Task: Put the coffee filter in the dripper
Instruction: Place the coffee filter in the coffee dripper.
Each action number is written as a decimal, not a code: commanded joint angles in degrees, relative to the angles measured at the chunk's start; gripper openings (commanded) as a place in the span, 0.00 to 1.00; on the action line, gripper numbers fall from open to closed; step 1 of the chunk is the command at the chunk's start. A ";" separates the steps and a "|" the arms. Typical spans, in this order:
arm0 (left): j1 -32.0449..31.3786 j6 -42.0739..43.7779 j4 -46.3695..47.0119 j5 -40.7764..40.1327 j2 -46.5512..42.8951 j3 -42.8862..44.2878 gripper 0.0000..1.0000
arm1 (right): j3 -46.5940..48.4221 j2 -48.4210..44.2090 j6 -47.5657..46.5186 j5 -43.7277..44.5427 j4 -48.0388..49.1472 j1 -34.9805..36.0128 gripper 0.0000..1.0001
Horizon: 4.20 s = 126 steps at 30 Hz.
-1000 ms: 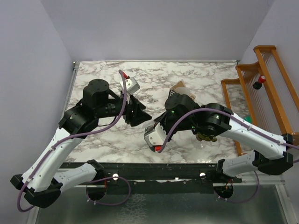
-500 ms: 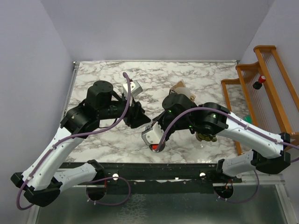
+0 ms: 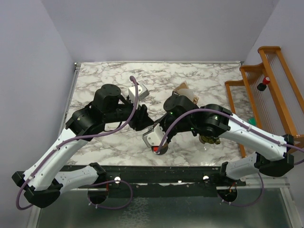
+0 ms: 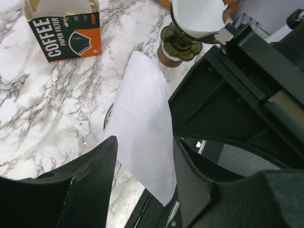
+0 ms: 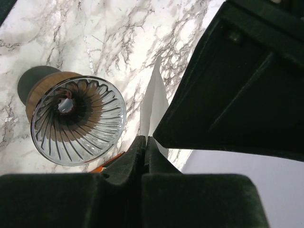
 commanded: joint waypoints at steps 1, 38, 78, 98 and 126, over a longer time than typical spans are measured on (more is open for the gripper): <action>-0.78 0.85 -0.55 -5.55 0.17 -1.13 0.51 | 0.62 0.36 1.27 1.03 -0.92 0.46 0.01; -4.22 0.45 -0.28 -11.07 8.36 -1.84 0.00 | -6.63 -5.71 3.55 -2.31 -3.74 1.03 0.01; -8.52 -3.40 -3.39 -17.52 6.74 -5.34 0.40 | -20.69 -12.14 14.13 -6.71 2.91 1.07 0.01; -8.52 -9.31 -3.75 -7.93 6.22 4.88 0.28 | -19.64 -8.98 13.80 -6.96 4.63 1.08 0.00; -14.46 -9.06 -3.12 -22.34 15.81 -0.57 0.10 | -19.37 -9.17 15.28 -6.79 6.70 1.07 0.05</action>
